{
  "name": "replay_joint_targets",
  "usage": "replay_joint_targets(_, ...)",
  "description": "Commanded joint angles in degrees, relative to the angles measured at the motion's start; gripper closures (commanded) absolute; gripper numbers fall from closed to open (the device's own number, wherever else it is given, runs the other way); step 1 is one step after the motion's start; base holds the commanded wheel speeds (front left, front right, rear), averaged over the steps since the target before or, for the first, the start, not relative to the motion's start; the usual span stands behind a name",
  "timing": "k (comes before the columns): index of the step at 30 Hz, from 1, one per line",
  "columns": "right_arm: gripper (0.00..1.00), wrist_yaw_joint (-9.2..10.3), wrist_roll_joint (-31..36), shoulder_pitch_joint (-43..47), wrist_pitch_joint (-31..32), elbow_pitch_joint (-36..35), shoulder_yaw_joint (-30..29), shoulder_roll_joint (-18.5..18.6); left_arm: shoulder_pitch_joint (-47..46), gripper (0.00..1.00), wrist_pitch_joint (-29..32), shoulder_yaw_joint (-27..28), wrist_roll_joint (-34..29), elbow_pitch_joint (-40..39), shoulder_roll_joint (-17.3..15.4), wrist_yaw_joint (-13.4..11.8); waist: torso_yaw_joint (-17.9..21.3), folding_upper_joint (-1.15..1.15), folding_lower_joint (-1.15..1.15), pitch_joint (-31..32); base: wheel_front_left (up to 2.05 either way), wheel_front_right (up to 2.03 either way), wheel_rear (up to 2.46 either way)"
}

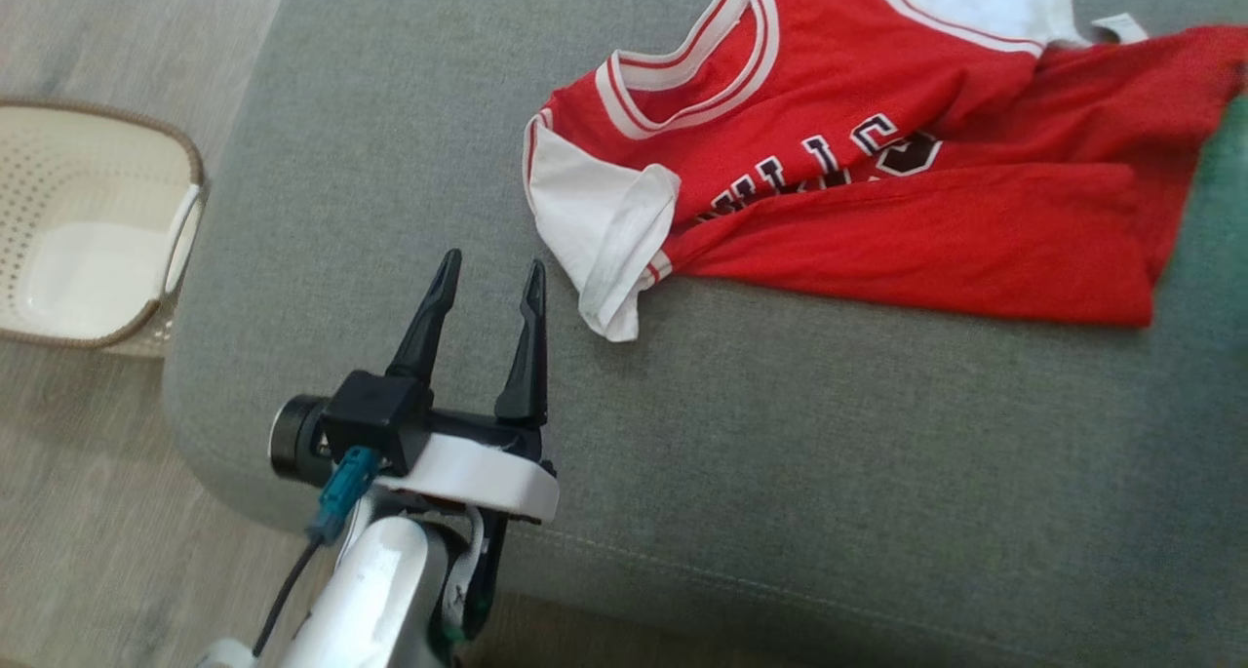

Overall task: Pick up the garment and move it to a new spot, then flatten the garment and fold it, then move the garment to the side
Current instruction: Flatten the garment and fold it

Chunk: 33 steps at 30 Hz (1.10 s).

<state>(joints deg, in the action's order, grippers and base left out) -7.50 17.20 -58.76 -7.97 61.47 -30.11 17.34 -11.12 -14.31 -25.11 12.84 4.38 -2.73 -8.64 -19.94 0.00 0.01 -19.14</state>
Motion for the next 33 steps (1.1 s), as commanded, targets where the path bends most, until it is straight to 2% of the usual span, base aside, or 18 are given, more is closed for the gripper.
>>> replay_joint_targets(1, 0.0, 0.01, 0.64, -1.48, -1.43, -1.29, 0.58, -1.62, -1.39, 0.0, -0.69, 2.1, 0.04, -1.55, -0.15, -0.44, 0.65, 0.0, -0.01, 0.99, 0.0, 0.0, 0.0)
replay_joint_targets(6, 0.0, 0.01, -0.64, -0.02, -5.44, -0.32, 0.82, -5.99, -0.68, 0.0, -0.69, 3.73, -0.79, -1.39, -0.15, -0.41, 2.7, 0.0, -0.01, 4.51, 0.0, 0.0, 0.0)
replay_joint_targets(8, 0.0, 0.01, -3.5, 1.35, -6.58, -0.61, 2.58, -8.72, -0.12, 0.0, -0.69, 4.61, -1.79, -1.18, -0.15, -0.12, 4.15, 0.0, -0.01, 6.9, 0.0, 0.0, 0.0)
replay_joint_targets(11, 0.0, 0.01, -7.11, 3.83, -6.94, -2.56, 4.93, -10.71, 0.61, 0.0, -0.69, 5.29, -2.64, -1.0, -0.15, 0.28, 5.57, 0.0, -0.01, 9.31, 0.0, 0.0, 0.0)
replay_joint_targets(16, 0.0, 0.01, -15.55, 12.66, -7.0, -11.23, 10.52, -13.64, 2.39, 0.0, -0.69, 6.53, -3.09, -0.96, -0.15, 0.27, 7.59, 0.0, -0.01, 13.21, 0.0, 0.0, 0.0)
replay_joint_targets(22, 0.0, 0.01, -26.34, 26.3, -7.02, -23.56, 18.64, -14.42, 4.88, 0.0, -0.69, 7.08, -3.77, -0.94, -0.15, 0.19, 9.27, 0.0, -0.01, 16.29, 0.0, 0.0, 0.0)
replay_joint_targets(28, 0.0, 0.01, -31.63, 39.28, -7.02, -36.39, 22.82, -14.45, 6.94, 0.0, -0.69, 7.1, -3.86, -0.88, -0.15, 0.16, 10.57, 0.0, -0.01, 17.86, 0.0, 0.0, 0.0)
replay_joint_targets(33, 0.0, 0.01, -32.45, 48.01, -7.02, -44.16, 23.79, -14.45, 7.94, 0.0, -0.69, 6.22, -3.46, -0.23, -0.15, -0.03, 11.26, 0.0, -0.01, 18.44, 0.0, 0.0, 0.0)
